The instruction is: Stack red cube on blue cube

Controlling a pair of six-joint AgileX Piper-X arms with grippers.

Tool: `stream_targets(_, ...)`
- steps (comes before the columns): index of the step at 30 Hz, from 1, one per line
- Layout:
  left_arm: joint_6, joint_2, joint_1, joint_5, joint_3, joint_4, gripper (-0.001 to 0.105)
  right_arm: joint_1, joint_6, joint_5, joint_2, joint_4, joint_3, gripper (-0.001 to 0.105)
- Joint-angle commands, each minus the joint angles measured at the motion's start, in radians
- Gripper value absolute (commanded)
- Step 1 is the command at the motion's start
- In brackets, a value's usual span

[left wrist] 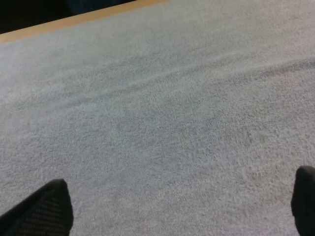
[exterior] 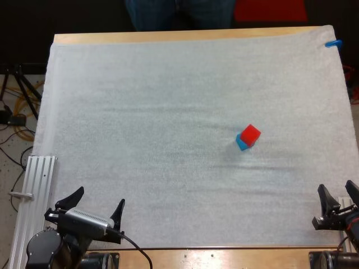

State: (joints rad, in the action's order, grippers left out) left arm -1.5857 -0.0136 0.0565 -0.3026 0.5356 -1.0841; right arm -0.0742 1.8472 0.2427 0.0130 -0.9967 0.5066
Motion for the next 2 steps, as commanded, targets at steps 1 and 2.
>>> stream_targets(1, -0.01, -0.138, 0.002, -0.008, 0.004, 0.012, 0.087, -0.001, 0.006, 0.001, 0.039, -0.002, 0.004, 0.059)
stream_targets(2, -0.01, -0.138, 0.002, -0.008, 0.004, 0.012, 0.087, -0.001, 0.006, 0.001, 0.039, -0.002, 0.004, 0.059)
